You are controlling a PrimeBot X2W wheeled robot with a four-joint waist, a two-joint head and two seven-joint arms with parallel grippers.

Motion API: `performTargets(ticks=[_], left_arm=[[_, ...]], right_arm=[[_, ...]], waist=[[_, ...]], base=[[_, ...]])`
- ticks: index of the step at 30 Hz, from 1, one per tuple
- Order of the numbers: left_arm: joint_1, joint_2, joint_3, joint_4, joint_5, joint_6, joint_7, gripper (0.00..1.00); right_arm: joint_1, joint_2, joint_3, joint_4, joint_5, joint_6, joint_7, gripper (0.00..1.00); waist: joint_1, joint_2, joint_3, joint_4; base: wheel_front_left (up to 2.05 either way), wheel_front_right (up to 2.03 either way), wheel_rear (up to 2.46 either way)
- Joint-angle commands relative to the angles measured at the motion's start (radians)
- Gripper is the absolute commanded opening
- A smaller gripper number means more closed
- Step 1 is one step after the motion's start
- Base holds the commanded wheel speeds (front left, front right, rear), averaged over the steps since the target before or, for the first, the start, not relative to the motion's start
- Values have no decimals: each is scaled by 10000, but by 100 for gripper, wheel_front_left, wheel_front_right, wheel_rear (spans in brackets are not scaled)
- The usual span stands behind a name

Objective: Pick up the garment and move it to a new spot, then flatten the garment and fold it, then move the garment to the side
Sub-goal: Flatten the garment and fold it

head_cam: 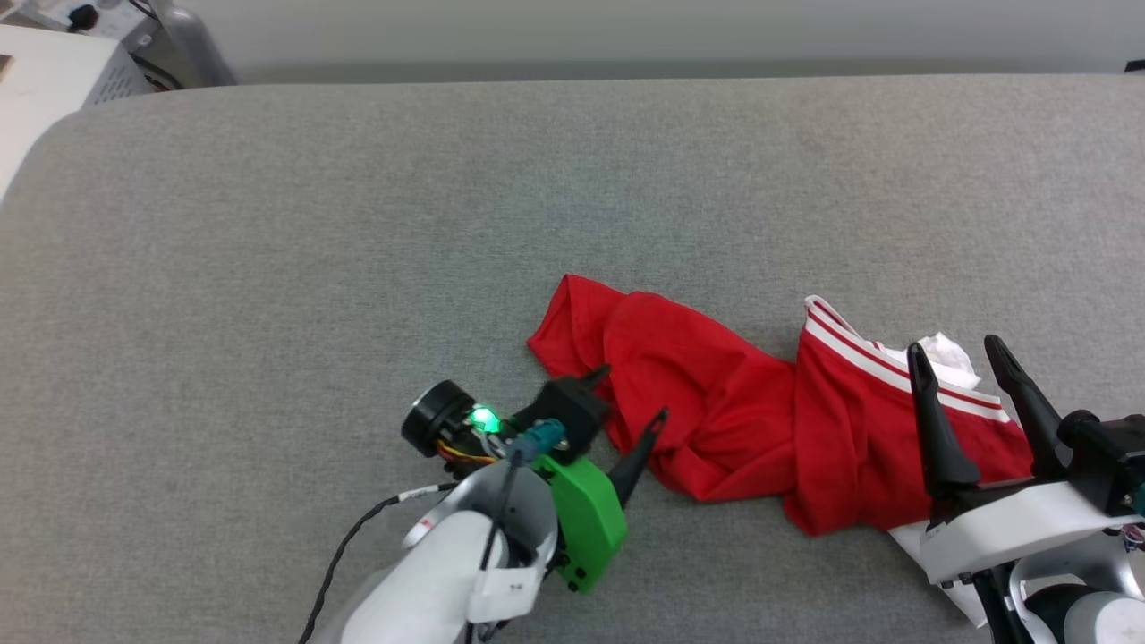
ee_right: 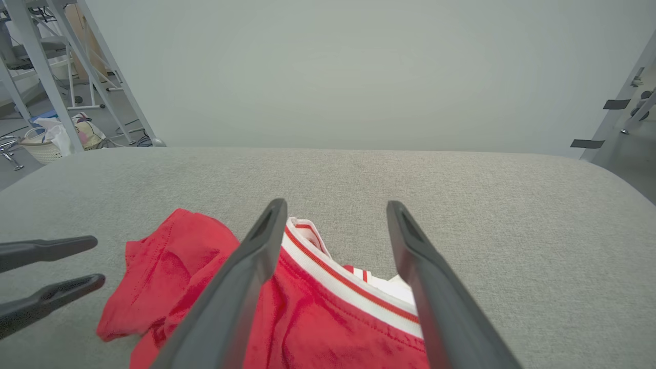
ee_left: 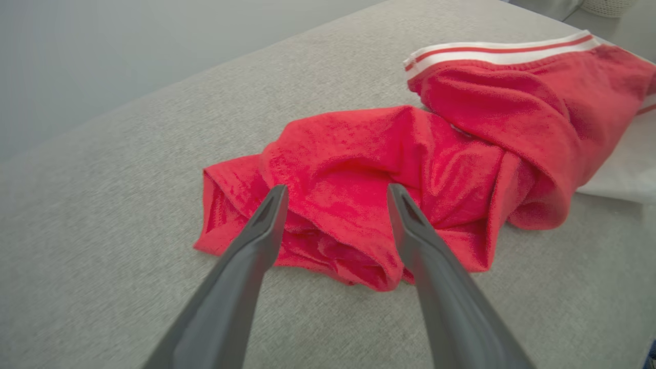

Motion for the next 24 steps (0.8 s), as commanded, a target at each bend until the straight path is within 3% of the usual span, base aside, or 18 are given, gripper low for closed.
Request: performTargets(ticks=[1,10,18,19,20,21,24], left_arm=[[-376,35,-402,92,67,-78,204,100],[-2415,874,-4328,469,-988,-135,1641,100],[-4018,1305,-6443,1346,-2628,-136,3696,100],[-4090,1336,-6539,1345,-2801,-136,4035,74],[-4135,1361,-6610,1262,-3035,-137,4365,23],[-4174,1397,-6639,1194,-3143,-137,4530,0],[-4117,1541,-6665,949,-3322,-137,4576,0]], right_arm=[[-231,-95,56,-77,-39,-6,-21,100],[-560,-155,263,-48,1,-6,-106,100],[-768,-127,293,66,73,-6,-233,100],[-779,-119,304,90,80,-6,-251,100],[-794,-107,324,118,108,-6,-276,100],[-812,-98,351,149,126,-6,-291,100],[-871,-75,383,269,193,-6,-369,100]], waist=[[0,0,569,-504],[0,0,1285,-963],[0,0,1620,-1170],[0,0,1631,-1189],[0,0,1642,-1206],[0,0,1634,-1231],[0,0,1520,-1273]], base=[[0,0,0],[0,0,0],[0,0,0],[0,0,0],[0,0,0],[0,0,0],[0,0,0]])
